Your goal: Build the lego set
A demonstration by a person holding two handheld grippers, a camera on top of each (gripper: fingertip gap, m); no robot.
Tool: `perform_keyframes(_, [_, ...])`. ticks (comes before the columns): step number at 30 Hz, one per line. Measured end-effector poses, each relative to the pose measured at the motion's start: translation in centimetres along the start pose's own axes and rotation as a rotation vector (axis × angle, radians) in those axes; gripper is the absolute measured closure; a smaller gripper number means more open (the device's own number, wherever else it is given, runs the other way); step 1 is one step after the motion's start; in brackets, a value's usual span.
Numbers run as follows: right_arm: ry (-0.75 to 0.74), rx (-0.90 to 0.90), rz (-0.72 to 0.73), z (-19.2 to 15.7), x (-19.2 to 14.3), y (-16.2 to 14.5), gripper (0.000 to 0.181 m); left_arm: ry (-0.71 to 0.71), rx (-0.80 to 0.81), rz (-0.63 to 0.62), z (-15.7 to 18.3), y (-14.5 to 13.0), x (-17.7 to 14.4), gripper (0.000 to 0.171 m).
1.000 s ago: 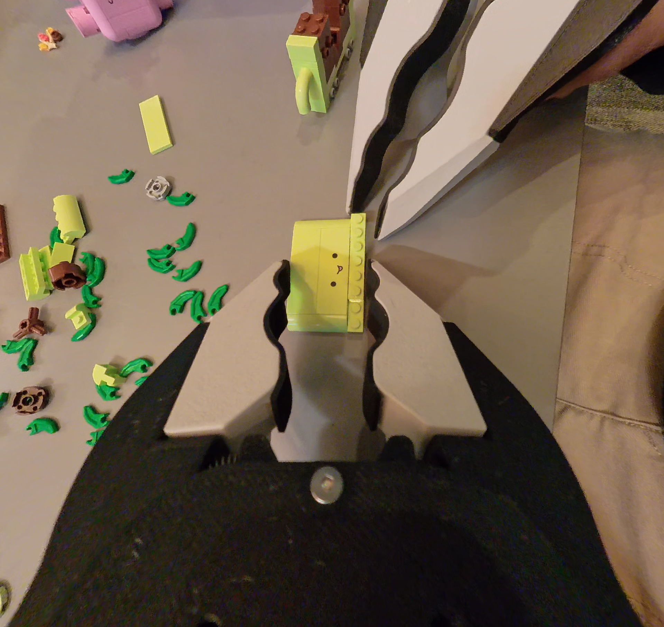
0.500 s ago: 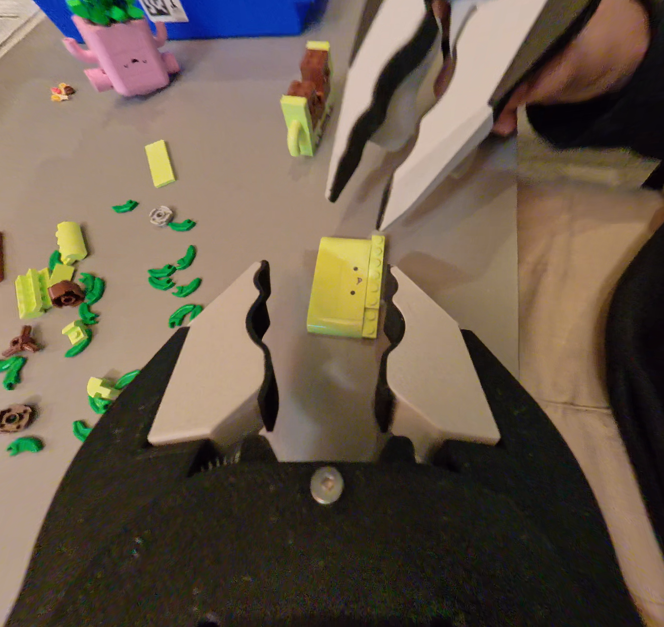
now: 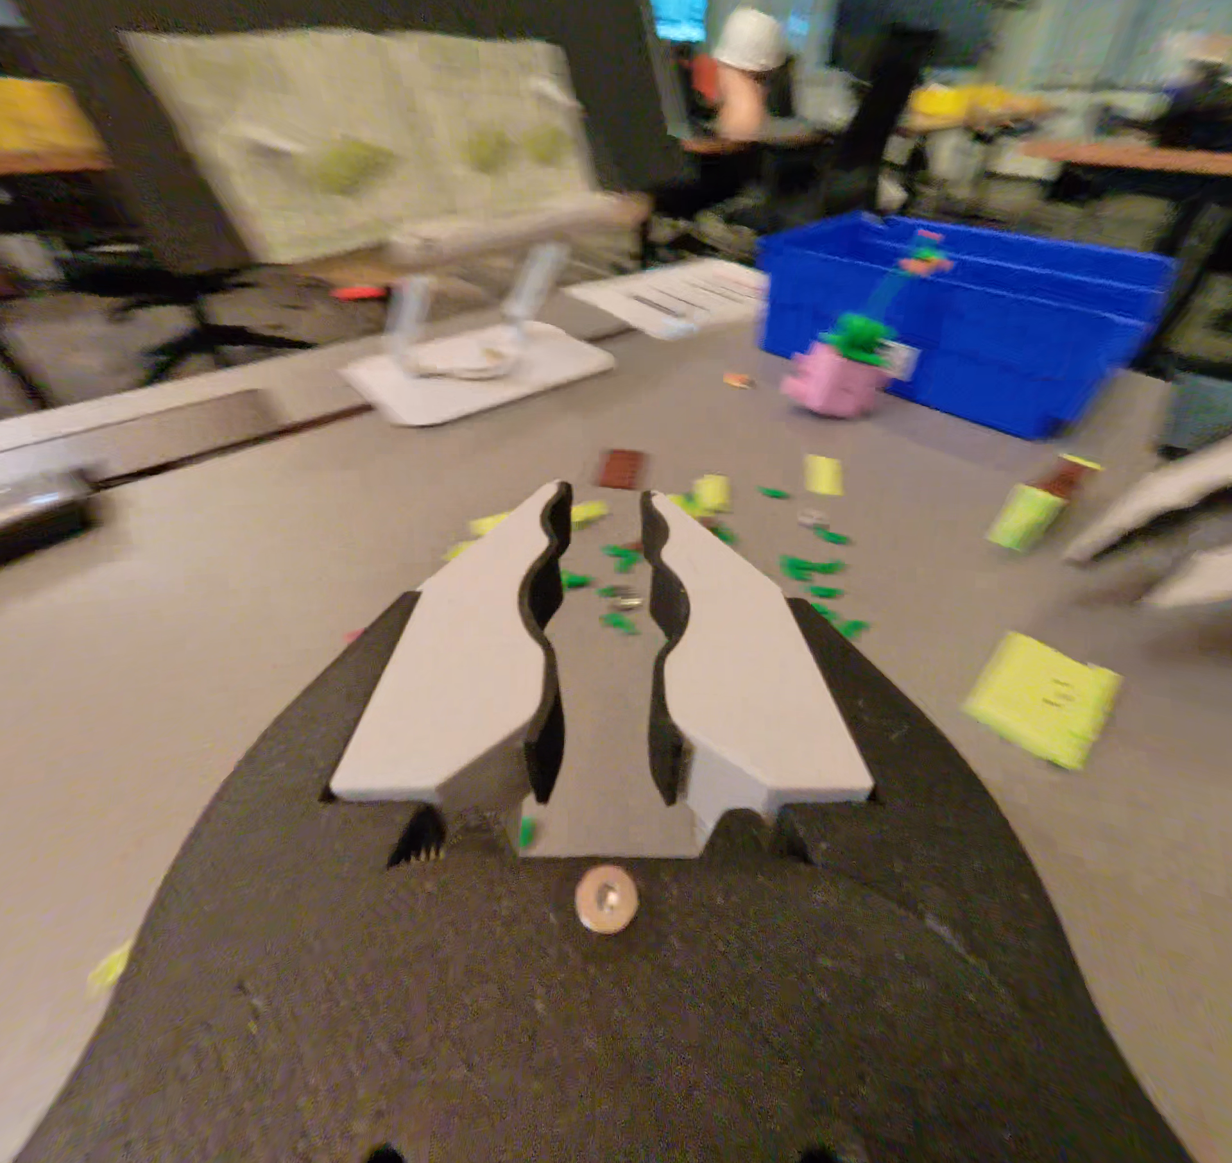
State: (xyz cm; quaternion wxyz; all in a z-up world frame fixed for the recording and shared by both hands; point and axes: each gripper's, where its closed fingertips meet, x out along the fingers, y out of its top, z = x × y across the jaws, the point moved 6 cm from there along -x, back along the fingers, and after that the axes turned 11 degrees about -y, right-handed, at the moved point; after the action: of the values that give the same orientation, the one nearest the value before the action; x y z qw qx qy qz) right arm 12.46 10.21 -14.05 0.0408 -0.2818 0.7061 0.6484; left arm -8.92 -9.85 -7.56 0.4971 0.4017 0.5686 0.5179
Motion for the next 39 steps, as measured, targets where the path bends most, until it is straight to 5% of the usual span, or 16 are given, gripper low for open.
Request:
perform_keyframes(3, [0.001, 0.001, -0.010, 0.0, 0.1, 0.0, 0.150, 0.222, -0.049, -0.109, -6.6, -2.7, -4.0, 0.169])
perform_keyframes(6, [-0.013, -0.017, -0.024, -0.1, 0.3, -0.2, 0.151, 0.215, -0.223, -0.217, -9.6, -6.0, -5.2, 0.169])
perform_keyframes(15, [-0.039, -0.060, -0.079, -0.3, 0.9, -0.6, 0.151, 0.358, -0.174, -0.326, -11.1, -7.4, -5.5, 0.170])
perform_keyframes(23, [-0.045, -0.069, -0.081, -0.4, 1.0, -0.6, 0.152, 0.271, -0.239, -0.325, -11.3, -7.7, -4.7, 0.154])
perform_keyframes(29, [-0.052, -0.080, -0.093, -0.4, 1.1, -0.7, 0.152, 0.246, -0.261, -0.492, -11.2, -9.1, -2.5, 0.148])
perform_keyframes(39, [-0.065, -0.095, -0.118, -0.5, 1.4, -1.0, 0.153, 0.218, -0.450, -0.333, -13.2, -8.6, -3.4, 0.168])
